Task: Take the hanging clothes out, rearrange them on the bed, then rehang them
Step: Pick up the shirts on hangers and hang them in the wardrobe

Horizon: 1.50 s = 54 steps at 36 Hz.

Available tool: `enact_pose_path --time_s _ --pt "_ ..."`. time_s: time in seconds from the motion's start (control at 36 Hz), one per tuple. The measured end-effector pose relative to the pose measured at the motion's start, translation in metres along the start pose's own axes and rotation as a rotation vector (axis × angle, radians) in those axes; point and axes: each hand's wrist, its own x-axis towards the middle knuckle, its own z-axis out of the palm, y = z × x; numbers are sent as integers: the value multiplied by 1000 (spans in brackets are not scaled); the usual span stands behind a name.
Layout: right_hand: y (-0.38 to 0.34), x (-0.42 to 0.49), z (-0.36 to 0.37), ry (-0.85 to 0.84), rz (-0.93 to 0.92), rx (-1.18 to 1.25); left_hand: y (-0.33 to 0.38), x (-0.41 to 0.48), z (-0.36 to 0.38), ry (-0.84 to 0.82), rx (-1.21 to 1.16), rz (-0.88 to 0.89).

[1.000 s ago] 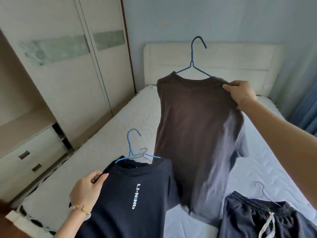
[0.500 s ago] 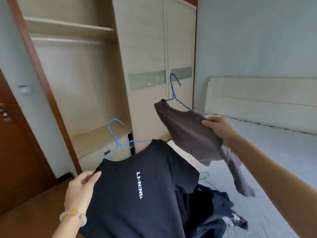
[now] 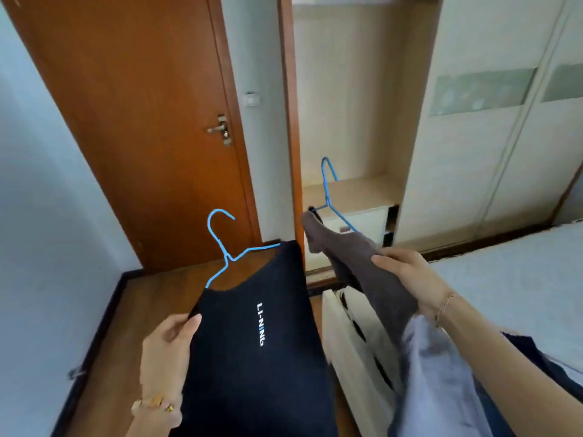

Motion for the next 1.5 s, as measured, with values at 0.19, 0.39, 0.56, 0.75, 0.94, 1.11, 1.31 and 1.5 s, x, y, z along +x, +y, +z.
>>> enact_pose_path --time_s 0.19,0.39,0.56,0.75,0.94,1.11,1.31,1.5 --pt "-51 89 80 -224 -49 129 10 73 -37 201 25 5" --pt "-88 202 132 -310 -104 195 37 165 -22 253 -36 48" --pt "-89 301 150 -308 -83 213 48 251 21 315 11 95" --pt "-75 397 145 -257 -36 280 58 343 90 253 99 91" --pt "-54 476 102 -110 33 349 68 446 178 -24 199 118" --pt "-42 538 47 143 104 321 80 531 280 -335 310 200" --pt "-56 565 -7 95 26 -78 105 601 387 -511 509 314" --pt "-65 576 -67 169 87 -201 110 627 436 -674 567 366"
